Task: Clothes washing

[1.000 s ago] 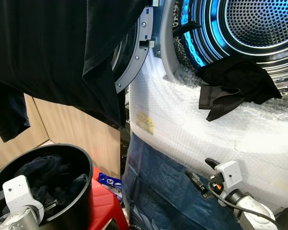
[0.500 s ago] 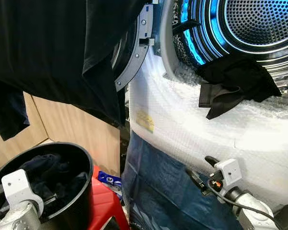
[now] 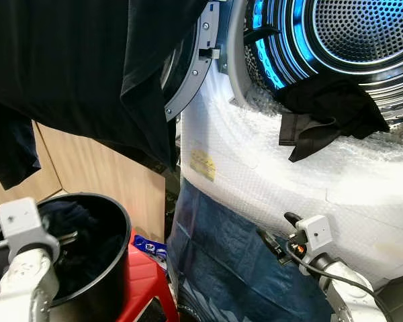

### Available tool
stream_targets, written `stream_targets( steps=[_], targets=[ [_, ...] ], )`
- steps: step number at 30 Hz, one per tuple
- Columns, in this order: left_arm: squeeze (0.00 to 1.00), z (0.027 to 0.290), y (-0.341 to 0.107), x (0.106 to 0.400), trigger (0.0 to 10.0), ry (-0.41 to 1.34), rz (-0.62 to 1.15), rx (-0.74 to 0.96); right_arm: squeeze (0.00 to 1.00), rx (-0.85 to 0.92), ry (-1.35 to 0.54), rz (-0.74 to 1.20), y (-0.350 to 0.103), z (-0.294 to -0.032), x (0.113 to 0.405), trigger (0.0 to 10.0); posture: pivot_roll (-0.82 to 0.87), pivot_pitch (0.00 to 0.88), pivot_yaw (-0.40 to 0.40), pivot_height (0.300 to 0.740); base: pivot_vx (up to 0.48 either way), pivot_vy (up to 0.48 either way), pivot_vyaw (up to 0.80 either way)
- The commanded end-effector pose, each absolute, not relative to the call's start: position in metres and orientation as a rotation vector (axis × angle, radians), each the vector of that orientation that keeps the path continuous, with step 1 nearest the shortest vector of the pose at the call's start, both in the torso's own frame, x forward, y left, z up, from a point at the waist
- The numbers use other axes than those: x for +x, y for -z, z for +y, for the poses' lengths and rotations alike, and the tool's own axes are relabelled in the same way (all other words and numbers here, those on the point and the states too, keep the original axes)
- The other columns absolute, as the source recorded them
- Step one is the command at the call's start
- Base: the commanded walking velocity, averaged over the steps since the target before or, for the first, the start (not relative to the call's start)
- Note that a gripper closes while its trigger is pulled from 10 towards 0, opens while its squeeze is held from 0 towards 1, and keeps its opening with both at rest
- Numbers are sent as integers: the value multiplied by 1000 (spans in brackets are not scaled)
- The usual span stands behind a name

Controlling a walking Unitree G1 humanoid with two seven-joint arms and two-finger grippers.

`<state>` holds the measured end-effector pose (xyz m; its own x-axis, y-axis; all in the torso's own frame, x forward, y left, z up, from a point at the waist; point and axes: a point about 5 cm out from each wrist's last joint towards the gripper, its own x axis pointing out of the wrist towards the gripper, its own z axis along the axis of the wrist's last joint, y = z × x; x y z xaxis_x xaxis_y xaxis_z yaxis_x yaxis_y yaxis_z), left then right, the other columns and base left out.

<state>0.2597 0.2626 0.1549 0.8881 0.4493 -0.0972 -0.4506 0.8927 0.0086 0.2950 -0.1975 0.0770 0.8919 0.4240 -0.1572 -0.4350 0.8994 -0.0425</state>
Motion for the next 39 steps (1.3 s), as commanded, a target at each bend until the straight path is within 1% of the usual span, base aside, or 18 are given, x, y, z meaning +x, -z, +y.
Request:
stream_targets(
  steps=[1,4,6,7,9,11,12,15,16,19,22,25,26,27,28,29,32,39],
  targets=[
    [0,255,-180,264,10000,-414,-40,12,0,-74,-367,133,-81,-211,300,10000,109,0,-66,740,0,0,0],
    [0,246,-189,271,10000,-342,-93,46,0,-73,-361,130,-81,-211,300,10000,102,0,-61,740,0,0,0],
    [0,229,-208,279,10000,-213,-195,94,0,-71,-350,125,-80,-213,302,10000,92,0,-52,740,0,0,0],
    [0,229,-208,279,10000,-213,-195,94,0,-71,-350,125,-80,-213,302,10000,92,0,-52,740,0,0,0],
    [0,215,-216,282,10000,-128,-240,132,0,-71,-347,121,-80,-213,302,10000,85,0,-45,740,0,0,0],
    [0,208,-219,282,10000,-83,-262,139,0,-70,-344,119,-80,-212,302,10000,85,0,-45,740,0,0,0],
    [0,199,-221,282,10000,-33,-280,162,0,-70,-344,118,-80,-213,302,10000,77,0,-38,740,0,0,0],
    [0,181,-225,279,10000,78,-322,203,0,-68,-343,116,-80,-213,302,10000,67,0,-29,740,0,0,0],
    [0,181,-225,279,10000,78,-322,203,0,-68,-343,116,-80,-213,302,10000,67,0,-29,740,0,0,0],
    [0,164,-222,276,10000,195,-347,214,0,-76,-347,115,-78,-212,303,10000,61,0,-24,740,0,0,0],
    [0,159,-220,275,10000,236,-346,230,0,-76,-347,115,-78,-212,303,10000,61,0,-23,740,0,0,0],
    [0,138,-227,266,10000,414,-379,217,0,-54,-377,114,-80,-212,306,10000,60,0,-17,740,0,0,0],
    [0,136,-228,264,10000,442,-380,210,0,-50,-385,116,-80,-212,306,10000,60,0,-17,740,0,0,0],
    [0,131,-228,260,10000,505,-383,247,0,-41,-419,125,-79,-210,306,10000,64,0,-18,740,0,0,0],
    [0,130,-228,259,10000,520,-388,267,0,-40,-430,128,-79,-210,306,10000,64,0,-18,740,0,0,0],
    [0,130,-228,259,10000,520,-388,267,0,-40,-430,128,-79,-210,306,10000,64,0,-18,740,0,0,0],
    [0,118,-238,252,10000,670,-381,193,0,-53,-518,170,-75,-207,306,10000,75,0,-22,740,0,0,0],
    [0,109,-261,254,10000,832,-415,117,0,-68,-565,206,-75,-205,314,10000,84,0,-33,740,0,0,0]
  ],
)
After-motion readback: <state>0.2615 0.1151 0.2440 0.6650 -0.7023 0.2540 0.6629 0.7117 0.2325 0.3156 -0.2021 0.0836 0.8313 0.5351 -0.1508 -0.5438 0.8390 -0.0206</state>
